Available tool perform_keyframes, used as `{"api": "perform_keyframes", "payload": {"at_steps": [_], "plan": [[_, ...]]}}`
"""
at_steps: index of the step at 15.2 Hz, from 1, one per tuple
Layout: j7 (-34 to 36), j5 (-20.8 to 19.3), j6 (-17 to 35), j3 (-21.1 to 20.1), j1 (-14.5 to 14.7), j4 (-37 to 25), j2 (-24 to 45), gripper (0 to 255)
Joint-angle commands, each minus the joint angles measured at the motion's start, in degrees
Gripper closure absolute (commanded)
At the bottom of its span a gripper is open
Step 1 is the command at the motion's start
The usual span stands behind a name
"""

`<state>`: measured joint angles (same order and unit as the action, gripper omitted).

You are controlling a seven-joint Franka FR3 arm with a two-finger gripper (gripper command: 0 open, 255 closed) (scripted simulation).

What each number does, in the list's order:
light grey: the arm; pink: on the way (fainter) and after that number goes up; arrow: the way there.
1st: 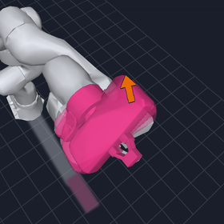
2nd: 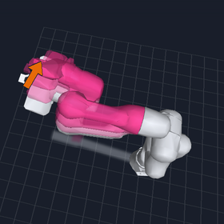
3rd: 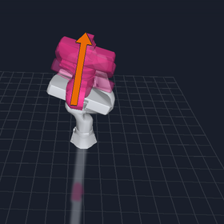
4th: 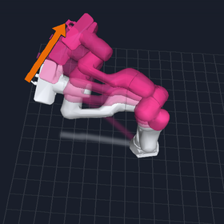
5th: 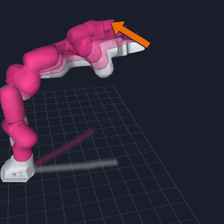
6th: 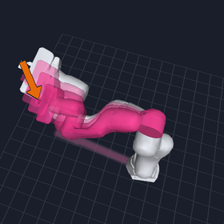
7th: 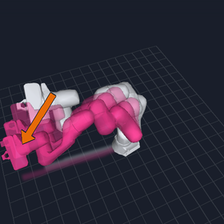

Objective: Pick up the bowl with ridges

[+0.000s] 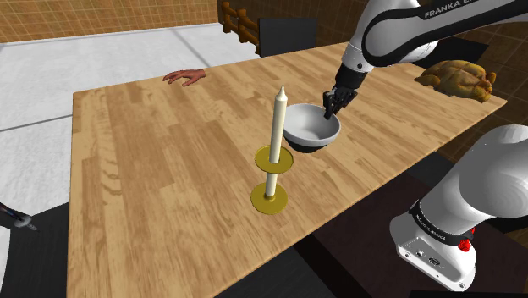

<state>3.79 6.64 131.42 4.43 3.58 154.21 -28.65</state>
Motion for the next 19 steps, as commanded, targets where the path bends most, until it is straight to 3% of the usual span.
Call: {"api": "perform_keyframes", "payload": {"at_steps": [1,19], "plan": [[0.0,0.0,0.0,0.0,0.0,0.0,0.0,255],[1.9,-1.1,-13.3,-0.5,-0.5,-8.4,-5.0,255]]}}
